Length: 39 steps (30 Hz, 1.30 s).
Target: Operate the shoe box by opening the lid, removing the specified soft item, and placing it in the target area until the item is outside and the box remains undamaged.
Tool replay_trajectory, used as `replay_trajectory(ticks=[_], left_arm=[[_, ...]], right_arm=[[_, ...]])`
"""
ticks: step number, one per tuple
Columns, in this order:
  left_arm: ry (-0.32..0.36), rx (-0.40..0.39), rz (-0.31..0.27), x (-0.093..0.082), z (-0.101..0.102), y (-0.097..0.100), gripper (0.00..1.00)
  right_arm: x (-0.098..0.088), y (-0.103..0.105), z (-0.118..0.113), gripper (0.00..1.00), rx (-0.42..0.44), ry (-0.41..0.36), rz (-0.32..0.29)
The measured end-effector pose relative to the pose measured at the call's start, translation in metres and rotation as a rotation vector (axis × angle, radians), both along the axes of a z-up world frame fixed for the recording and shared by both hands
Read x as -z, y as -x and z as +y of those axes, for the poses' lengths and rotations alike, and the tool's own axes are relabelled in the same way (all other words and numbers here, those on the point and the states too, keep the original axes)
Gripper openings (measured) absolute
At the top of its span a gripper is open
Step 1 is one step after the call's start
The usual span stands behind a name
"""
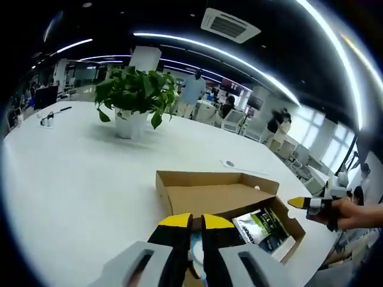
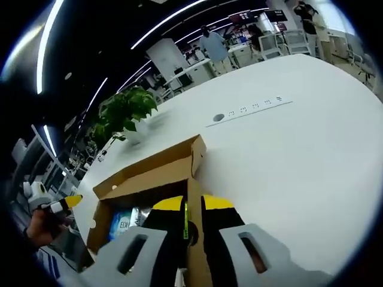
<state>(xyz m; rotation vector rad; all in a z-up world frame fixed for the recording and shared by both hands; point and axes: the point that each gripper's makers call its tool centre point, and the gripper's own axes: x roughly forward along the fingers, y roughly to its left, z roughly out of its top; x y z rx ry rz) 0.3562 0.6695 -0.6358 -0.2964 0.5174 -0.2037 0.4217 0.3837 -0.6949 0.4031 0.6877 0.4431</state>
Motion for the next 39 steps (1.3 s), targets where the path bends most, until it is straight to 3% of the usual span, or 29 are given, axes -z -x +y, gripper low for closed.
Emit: replay_trajectory(ticks=[10,21,39], left_arm=[[-0.005,0.039,0.017,0.003,-0.022,0.017,0.05],[-0.015,0.07,0.036,0.007,-0.04,0.038,0.05],[-0.004,0.164,0.095,0.031,-0.084,0.043,0.06]], right_arm=[[0.0,0.021,-0.013,0.09,-0.002,-0.021,-0.006],[-0.005,0.042,-0.01,0.09,-0.028,-0.051,-0.028],[-0.005,0.081,-0.016,0.09,-0.048,-0.073,-0.038]])
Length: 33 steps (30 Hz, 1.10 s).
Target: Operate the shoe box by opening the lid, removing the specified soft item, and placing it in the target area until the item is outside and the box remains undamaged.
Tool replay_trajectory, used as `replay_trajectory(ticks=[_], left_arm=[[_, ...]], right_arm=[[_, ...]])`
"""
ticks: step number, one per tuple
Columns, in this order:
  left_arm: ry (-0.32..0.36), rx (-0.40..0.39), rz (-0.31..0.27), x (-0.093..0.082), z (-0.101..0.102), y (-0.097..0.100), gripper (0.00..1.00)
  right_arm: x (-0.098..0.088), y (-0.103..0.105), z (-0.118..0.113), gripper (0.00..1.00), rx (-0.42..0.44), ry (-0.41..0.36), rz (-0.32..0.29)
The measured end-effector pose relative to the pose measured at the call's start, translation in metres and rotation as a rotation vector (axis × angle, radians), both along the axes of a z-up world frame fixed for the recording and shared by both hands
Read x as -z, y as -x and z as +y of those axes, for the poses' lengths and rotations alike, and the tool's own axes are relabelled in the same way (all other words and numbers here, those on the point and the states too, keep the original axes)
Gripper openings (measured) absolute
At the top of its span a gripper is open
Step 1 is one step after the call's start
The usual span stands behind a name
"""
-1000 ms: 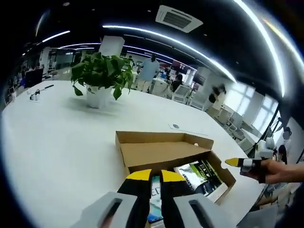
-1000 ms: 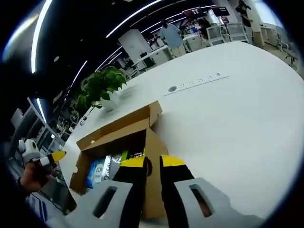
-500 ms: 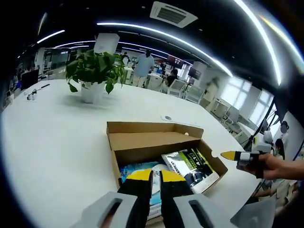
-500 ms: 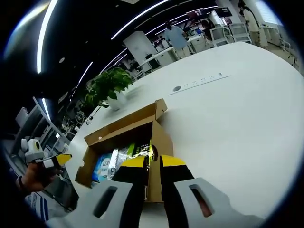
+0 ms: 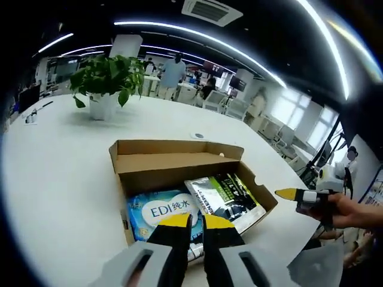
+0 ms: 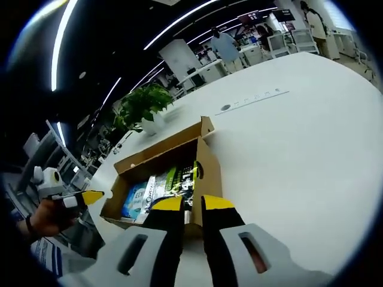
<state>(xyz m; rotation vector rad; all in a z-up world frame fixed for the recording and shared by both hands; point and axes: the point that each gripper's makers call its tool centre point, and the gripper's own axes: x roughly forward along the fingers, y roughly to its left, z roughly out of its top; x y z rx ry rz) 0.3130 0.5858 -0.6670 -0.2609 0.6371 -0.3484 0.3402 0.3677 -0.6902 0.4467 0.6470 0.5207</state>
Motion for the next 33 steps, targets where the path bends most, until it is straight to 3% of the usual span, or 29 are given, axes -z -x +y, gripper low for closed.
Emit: replay_trajectory(ticks=[6,12,21,33], left_arm=[[-0.007,0.035,0.024,0.007,-0.013,-0.008,0.09],[-0.018,0.078,0.082,0.024,-0.025,-0.018,0.2],[-0.045,0.128,0.13,0.041,-0.039,-0.031,0.2],[-0.043,0.142,0.224,0.07,-0.038,-0.036,0.17]], right_arm=[[-0.01,0.002,-0.007,0.1,0.012,-0.009,-0.02],[-0.028,0.01,-0.01,0.13,-0.007,-0.001,-0.065],[-0.04,0.03,-0.017,0.14,-0.019,0.022,-0.104],[-0.042,0.055,-0.039,0.14,0.003,0.041,-0.107]])
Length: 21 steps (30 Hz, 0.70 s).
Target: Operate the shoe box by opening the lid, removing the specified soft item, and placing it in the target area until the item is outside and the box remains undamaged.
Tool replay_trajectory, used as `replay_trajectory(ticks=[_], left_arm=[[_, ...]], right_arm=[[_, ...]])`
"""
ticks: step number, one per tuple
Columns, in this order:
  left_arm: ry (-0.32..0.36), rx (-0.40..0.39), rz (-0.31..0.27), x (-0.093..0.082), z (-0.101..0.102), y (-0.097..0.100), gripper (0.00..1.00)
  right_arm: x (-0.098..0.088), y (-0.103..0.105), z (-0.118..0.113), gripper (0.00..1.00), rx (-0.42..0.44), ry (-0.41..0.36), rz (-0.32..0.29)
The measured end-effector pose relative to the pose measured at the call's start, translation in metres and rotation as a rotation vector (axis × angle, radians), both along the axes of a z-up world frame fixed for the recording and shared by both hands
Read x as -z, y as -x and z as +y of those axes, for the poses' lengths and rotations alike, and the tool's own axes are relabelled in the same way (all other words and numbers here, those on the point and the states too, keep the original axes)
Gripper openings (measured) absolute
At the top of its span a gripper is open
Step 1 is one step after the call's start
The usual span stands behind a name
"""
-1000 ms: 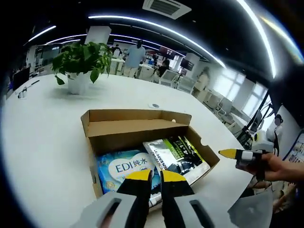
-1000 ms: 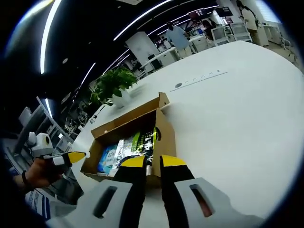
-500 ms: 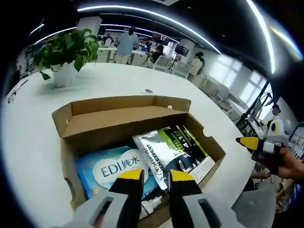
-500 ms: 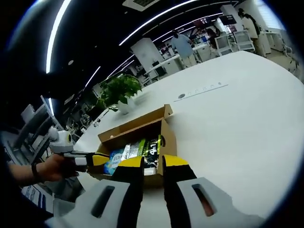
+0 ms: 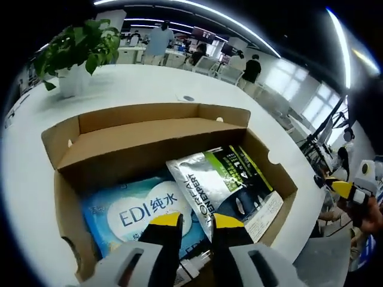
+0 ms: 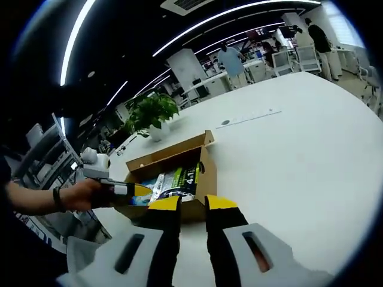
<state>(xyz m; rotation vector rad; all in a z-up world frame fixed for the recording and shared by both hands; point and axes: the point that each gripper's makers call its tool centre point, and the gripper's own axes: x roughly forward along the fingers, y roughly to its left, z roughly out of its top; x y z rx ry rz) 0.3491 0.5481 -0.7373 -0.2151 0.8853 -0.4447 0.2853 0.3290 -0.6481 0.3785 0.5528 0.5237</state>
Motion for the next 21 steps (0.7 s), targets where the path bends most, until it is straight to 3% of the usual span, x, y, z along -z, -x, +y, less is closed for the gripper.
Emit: replay_trajectory(ticks=[8,11,21], left_arm=[[0.055,0.005,0.039,0.002,-0.014,0.007,0.16],[0.064,0.006,0.052,0.003,-0.019,0.012,0.11],[0.091,0.01,0.047,-0.004,-0.022,0.017,0.01]], right_arm=[[0.011,0.014,-0.006,0.14,0.007,0.02,0.022],[0.011,0.017,-0.005,0.14,0.004,0.029,0.026],[0.014,0.018,-0.001,0.14,-0.009,0.031,0.037]])
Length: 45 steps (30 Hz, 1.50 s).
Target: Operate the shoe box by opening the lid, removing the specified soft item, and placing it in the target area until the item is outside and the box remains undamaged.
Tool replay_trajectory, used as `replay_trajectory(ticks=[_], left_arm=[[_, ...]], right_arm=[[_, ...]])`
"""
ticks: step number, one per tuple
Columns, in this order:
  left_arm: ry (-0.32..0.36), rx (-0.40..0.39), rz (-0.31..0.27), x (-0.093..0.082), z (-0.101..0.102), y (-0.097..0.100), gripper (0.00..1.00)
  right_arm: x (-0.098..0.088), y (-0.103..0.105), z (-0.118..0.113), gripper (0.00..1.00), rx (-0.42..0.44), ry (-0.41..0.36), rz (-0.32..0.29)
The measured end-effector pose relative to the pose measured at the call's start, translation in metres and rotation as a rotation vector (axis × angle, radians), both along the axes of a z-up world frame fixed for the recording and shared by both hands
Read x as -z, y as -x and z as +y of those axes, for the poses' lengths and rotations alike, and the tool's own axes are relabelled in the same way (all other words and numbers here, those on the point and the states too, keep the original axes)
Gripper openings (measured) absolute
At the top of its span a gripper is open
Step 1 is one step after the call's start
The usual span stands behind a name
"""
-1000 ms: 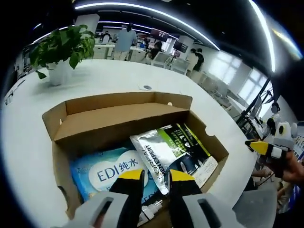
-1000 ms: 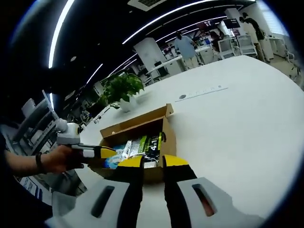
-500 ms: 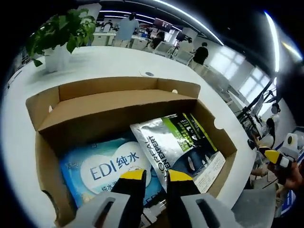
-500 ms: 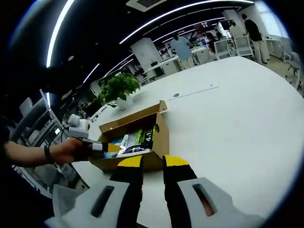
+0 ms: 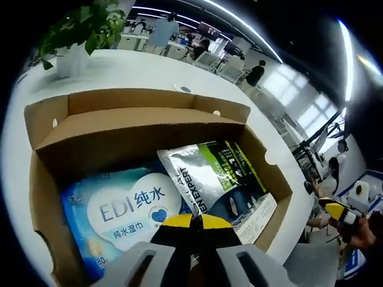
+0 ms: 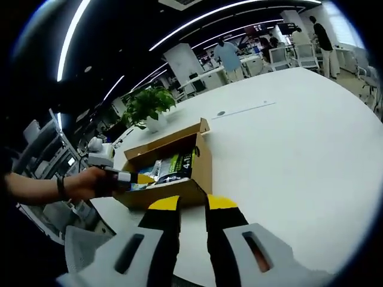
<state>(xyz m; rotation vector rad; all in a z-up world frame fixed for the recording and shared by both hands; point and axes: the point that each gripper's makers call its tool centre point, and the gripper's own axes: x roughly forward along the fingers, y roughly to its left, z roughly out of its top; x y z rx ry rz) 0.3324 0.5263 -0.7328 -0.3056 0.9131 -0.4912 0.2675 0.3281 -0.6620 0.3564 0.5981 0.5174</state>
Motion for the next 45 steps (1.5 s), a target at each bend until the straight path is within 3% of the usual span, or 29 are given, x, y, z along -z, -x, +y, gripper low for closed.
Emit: replay_trajectory(ticks=[11,36,45], left_arm=[[-0.02,0.006,-0.017,-0.005,0.011,0.002,0.01],[-0.076,-0.039,-0.037,-0.013,0.069,0.014,0.01],[-0.07,-0.043,-0.049,-0.017,0.07,0.014,0.01]], right_arm=[[0.0,-0.007,0.016,0.14,-0.048,0.009,0.004],[0.001,-0.036,0.085,0.13,-0.181,0.006,0.017],[0.002,-0.051,0.114,0.13,-0.228,0.021,0.027]])
